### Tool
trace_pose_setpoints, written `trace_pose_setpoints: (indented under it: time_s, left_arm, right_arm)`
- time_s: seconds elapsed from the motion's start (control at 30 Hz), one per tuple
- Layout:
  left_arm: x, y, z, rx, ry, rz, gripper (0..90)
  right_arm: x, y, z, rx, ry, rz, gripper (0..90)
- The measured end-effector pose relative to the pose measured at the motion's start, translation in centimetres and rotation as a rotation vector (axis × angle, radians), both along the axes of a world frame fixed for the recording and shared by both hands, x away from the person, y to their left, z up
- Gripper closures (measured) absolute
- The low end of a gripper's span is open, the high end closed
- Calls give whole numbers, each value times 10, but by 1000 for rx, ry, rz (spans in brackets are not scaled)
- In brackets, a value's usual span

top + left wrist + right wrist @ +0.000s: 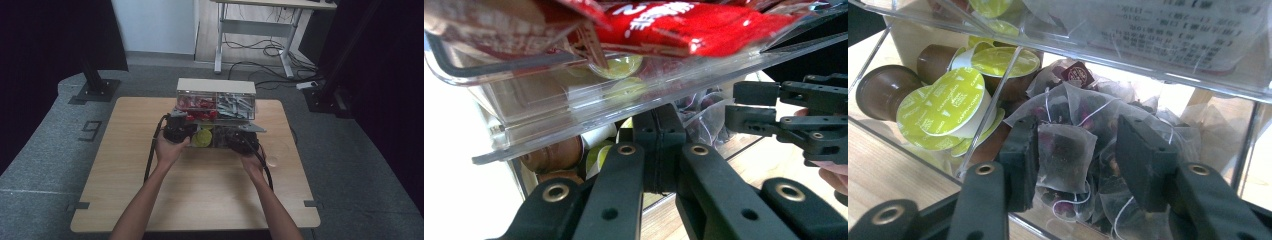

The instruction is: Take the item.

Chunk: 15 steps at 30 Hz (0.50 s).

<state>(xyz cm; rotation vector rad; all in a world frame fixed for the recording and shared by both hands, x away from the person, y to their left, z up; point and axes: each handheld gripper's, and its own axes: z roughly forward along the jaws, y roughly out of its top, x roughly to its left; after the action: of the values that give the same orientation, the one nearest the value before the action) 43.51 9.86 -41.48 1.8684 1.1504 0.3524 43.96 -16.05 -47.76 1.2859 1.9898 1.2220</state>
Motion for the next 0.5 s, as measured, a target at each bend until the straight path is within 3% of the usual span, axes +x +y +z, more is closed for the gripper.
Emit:
trace_pose_setpoints:
  time_s: [0.17, 0.33, 0.5]
  left_arm:
    - [0, 2, 0, -1, 3, 1, 900]
    - [0, 2, -2, -2, 7, 2, 900]
    - [0, 3, -3, -4, 9, 2, 900]
  right_arm:
    - [1, 2, -2, 12, 15, 9, 608]
    - [1, 1, -4, -25, 47, 57, 841]
    - [-2, -2, 2, -25, 41, 91, 893]
